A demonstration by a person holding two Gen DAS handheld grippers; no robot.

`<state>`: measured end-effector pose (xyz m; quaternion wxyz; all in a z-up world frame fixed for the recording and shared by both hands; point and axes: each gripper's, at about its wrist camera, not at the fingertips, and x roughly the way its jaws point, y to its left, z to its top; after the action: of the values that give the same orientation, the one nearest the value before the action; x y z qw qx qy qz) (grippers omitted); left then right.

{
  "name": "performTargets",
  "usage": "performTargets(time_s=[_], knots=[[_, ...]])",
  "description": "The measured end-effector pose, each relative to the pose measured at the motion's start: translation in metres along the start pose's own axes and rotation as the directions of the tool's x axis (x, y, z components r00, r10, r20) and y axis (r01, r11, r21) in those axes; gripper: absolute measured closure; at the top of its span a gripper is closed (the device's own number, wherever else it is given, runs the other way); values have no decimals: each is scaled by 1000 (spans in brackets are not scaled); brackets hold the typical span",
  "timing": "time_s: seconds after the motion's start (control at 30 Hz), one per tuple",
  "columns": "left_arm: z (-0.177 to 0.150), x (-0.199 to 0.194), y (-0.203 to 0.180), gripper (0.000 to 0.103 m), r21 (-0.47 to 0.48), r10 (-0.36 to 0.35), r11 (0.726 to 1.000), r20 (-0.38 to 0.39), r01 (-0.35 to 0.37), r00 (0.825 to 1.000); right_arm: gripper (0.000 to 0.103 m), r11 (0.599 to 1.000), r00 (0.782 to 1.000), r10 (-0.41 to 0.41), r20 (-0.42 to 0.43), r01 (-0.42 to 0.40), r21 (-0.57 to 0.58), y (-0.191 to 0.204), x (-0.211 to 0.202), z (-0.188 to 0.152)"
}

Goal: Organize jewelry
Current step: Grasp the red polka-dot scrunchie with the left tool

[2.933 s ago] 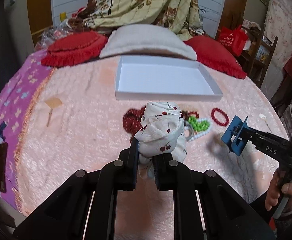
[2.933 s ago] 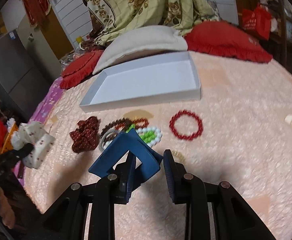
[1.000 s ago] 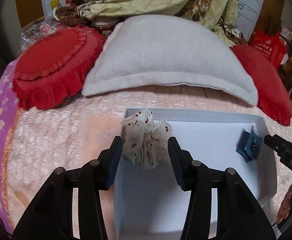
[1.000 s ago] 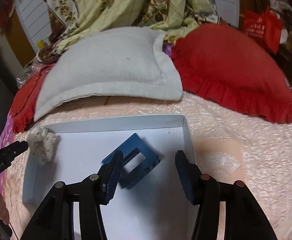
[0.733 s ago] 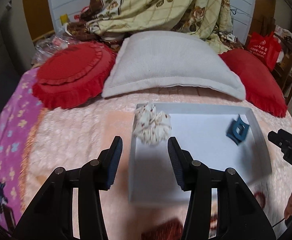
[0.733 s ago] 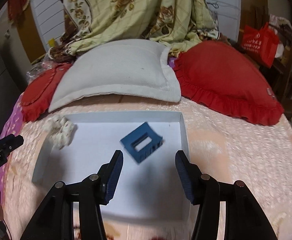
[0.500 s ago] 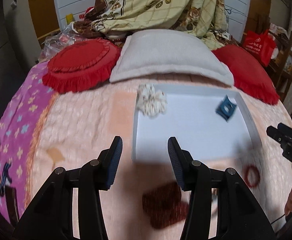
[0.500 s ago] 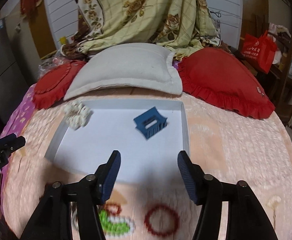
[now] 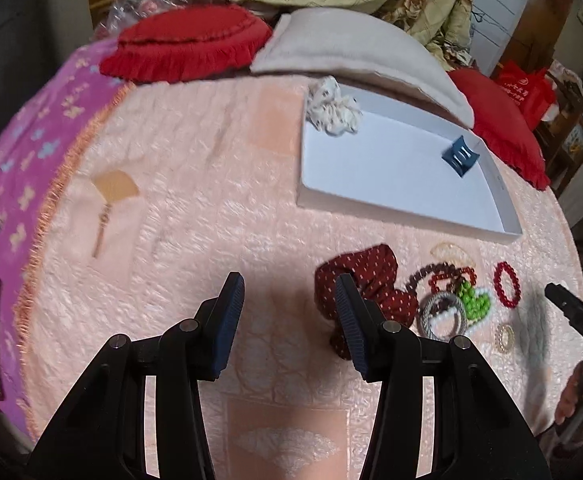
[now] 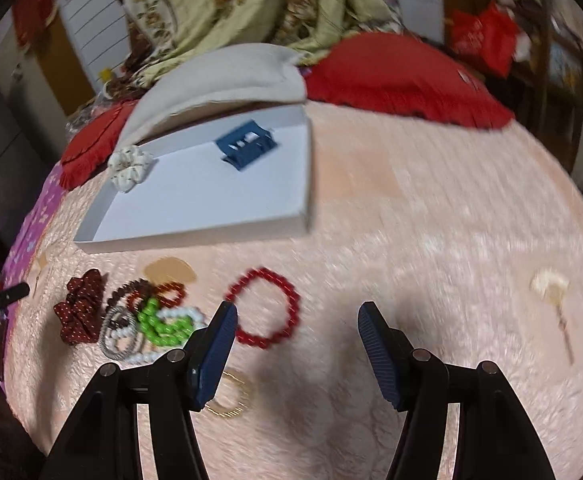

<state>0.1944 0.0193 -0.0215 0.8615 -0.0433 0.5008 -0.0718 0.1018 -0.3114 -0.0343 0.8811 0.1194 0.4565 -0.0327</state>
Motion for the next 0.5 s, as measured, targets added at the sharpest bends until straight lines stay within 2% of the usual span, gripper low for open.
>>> performTargets(time_s=[0.23, 0.5], knots=[[-2, 31, -23, 56, 48, -102, 993, -40, 103, 994, 42, 996, 998, 49, -25, -47, 78, -24, 21, -3], [8, 71, -38, 56, 95, -110, 988, -86, 118, 990, 42, 1000, 999, 9, -50, -8, 15, -10, 53, 4]])
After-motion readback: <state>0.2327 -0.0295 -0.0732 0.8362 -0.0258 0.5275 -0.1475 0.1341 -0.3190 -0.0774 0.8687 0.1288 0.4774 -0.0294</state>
